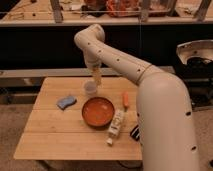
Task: Move the arm in a circular motion
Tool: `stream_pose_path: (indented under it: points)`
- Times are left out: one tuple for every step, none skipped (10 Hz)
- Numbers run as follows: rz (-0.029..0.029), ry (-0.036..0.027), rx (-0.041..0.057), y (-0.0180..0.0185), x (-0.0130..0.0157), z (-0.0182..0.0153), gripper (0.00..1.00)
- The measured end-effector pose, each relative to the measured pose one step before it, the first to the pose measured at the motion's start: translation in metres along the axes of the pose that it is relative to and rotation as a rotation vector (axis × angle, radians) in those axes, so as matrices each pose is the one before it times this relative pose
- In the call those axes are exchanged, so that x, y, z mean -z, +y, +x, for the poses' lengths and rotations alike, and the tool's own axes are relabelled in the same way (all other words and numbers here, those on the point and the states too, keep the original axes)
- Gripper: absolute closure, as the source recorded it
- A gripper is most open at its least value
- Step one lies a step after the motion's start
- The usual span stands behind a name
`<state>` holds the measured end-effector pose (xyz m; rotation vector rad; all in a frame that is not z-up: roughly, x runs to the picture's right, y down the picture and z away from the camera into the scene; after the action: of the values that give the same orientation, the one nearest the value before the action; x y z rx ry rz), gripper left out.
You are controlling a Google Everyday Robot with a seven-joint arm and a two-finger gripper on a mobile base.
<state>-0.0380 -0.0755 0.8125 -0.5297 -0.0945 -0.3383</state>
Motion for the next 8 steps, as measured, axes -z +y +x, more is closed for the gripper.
stream_pose_path:
  points:
    - [-0.00322,0.00673,-0.01311,0.00322,0.00042,0.01384,0.20]
    - [-0.00139,0.00348,-0.01397,0.00358,0.00116,0.01298,0.20]
    - [-0.00409,0.00781,-0.01464,0.00484,0.00134,0.01453,0.20]
    - [-0.00562,0.00918,-0.01685,0.00657,0.00165,0.01602,0.20]
    - [-0.00234,0.00664,-0.01525,0.00589,0.00149,0.01323,0.20]
    - [-0.00365,0.00374,-0.01846,0.00718,0.00138,0.01252,0.20]
    - [-0.00317,0.00461,-0.02115,0.00715,0.00052,0.01082,0.20]
    - [-0.00336,0.00370,-0.01692,0.00669,0.00002,0.00820,0.20]
